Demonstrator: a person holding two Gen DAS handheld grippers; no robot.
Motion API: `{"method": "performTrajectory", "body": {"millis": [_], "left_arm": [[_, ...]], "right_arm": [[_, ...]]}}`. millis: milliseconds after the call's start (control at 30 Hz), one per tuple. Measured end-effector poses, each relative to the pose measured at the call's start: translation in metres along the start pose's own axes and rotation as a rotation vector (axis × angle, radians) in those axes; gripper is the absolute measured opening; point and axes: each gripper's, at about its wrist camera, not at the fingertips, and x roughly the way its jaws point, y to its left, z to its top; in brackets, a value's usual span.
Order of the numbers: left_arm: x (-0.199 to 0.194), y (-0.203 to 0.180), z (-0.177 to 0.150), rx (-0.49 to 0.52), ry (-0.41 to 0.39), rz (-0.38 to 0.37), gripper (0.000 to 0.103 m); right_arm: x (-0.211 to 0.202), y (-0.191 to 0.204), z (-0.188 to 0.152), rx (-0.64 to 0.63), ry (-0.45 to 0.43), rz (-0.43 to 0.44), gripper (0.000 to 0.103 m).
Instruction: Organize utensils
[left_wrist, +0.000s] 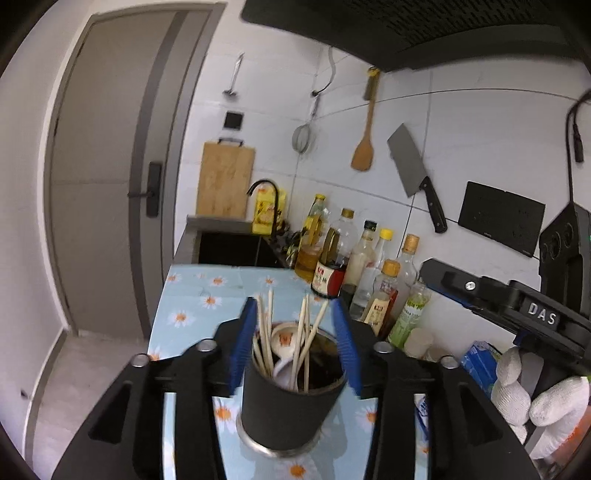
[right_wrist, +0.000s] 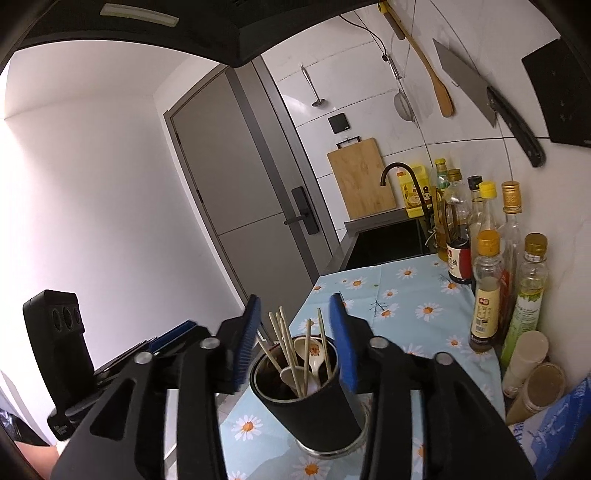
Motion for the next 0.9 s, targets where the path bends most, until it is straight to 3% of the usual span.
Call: {"method": "performTrajectory", "body": {"millis": [33,100,133,167,233,400,500,567,633,900], "left_arm": [[-0.004,0.000,-0.002,-0.005,0.006,0.006,0.053],[-0.014,-0.003,-0.006,-0.004,0.013,0.018,0.057],[-0.019,-0.006,-0.008,0.001,0.017,0.019,0.065],[-0.025,-0.008,-0.010,0.009,0.020,0.020,0.080],[-0.034,-0.014,-0.011,0.022,0.035,0.009,0.097],[-0.065,-0.027,-0.012,0.035,0.016,-0.010,0.096],[-0.081,-0.031,-0.016,0.045,-0.017,0.035,0.096],[-0.096,-0.034,-0.022,0.068,-0.027,0.013,0.096],[-0.106,-0.037,-0.027,0.102,-0.016,0.014,0.096],[-0.144,-0.035,-0.051,0.054,0.047,0.027,0.096]], "right_arm": [[-0.004,0.000,0.000,0.001,0.003,0.002,0.068],[-0.016,0.000,-0.001,-0.013,-0.004,0.010,0.080],[-0.021,0.000,-0.002,-0.026,-0.003,0.007,0.088],[-0.027,0.002,-0.003,-0.042,0.000,0.009,0.097],[-0.036,0.005,-0.006,-0.064,0.007,-0.001,0.098],[-0.065,0.014,-0.019,-0.094,0.039,-0.041,0.098],[-0.080,0.019,-0.030,-0.091,0.047,-0.072,0.098],[-0.089,0.024,-0.036,-0.097,0.067,-0.109,0.098],[-0.099,0.030,-0.041,-0.094,0.087,-0.135,0.098],[-0.139,0.054,-0.068,-0.097,0.114,-0.212,0.098]]}}
